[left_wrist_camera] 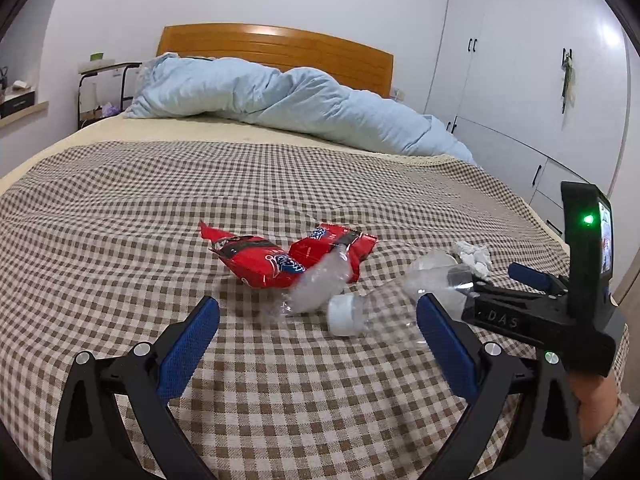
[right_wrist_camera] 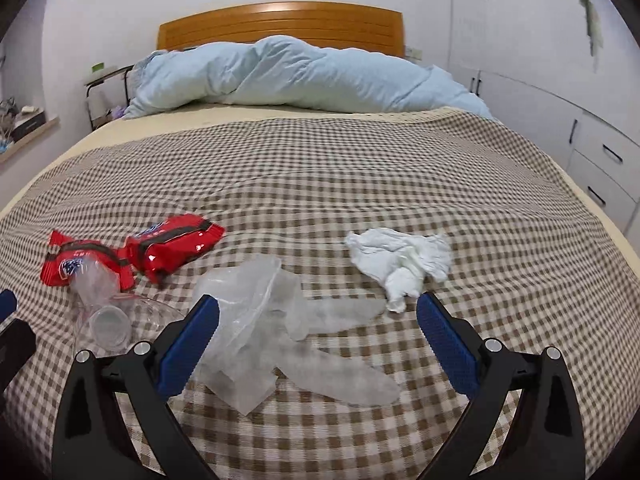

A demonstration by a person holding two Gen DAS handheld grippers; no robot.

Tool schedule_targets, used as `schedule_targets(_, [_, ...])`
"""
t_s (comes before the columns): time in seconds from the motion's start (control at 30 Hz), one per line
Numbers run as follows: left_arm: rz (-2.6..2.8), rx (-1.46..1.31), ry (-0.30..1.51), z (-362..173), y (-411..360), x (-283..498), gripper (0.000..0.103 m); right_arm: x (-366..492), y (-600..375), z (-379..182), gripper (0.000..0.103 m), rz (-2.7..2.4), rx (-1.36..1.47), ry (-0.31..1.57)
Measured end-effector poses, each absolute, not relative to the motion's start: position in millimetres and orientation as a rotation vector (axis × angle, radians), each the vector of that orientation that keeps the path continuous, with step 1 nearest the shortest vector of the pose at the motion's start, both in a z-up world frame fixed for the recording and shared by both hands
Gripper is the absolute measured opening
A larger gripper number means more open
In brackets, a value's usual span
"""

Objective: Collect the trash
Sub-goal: 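Grasp the clear plastic bag on the bed with the right tool, then grasp the clear plastic bottle with the left tool while the right tool holds its bag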

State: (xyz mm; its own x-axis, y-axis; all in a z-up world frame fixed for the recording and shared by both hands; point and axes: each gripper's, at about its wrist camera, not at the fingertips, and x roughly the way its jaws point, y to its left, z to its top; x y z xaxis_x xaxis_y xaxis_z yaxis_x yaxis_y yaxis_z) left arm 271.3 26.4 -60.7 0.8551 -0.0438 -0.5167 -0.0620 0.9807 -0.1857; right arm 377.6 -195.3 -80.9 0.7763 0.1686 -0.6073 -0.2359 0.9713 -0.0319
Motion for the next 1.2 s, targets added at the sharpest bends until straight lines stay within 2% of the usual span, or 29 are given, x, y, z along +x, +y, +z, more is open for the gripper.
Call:
schedule_targets(0.23, [0.021,-0.257,0.557,-64.2,35.5,269.7,0.096,375.6,-174.5,-82.9,0.095,0.284,-0.189,0.645])
schedule_targets(0.47, [0.034,-0.320,0.574,-69.4,48.8,271.0,0.096,390.2,-154.6,-100.5,0.095,0.336,-0.271,0.751])
schedule_targets(0.53, [0.033,-0.324,0.575,-69.9,49.9,270.9,0.096,390.1,-151.7,-103.7,0.081,0.348,-0.287,0.762])
schedule_targets(0.57, [0.033,-0.324,0.575,-70.2,50.0,270.4,0.096,389.6,-148.9,-105.1,0.067,0.360,-0.299,0.765])
schedule_targets(0.63, [0.033,-0.324,0.578,-70.5,49.9,270.6,0.096,386.8,-142.4,-106.7,0.053,0.382,-0.329,0.760])
schedule_targets(0.7, [0.032,-0.327,0.581,-71.3,50.1,270.8,0.096,380.9,-133.4,-107.2,0.028,0.417,-0.370,0.743])
schedule_targets(0.8, [0.031,-0.335,0.589,-72.2,48.3,272.3,0.096,372.0,-121.5,-108.2,0.011,0.413,-0.442,0.704])
schedule_targets(0.9, [0.027,-0.348,0.596,-73.8,52.3,273.9,0.096,365.0,-120.6,-106.3,0.008,0.401,-0.463,0.666])
schedule_targets(1.2, [0.020,-0.383,0.601,-79.0,62.9,274.0,0.096,355.4,-157.2,-85.0,0.006,0.296,-0.294,0.556])
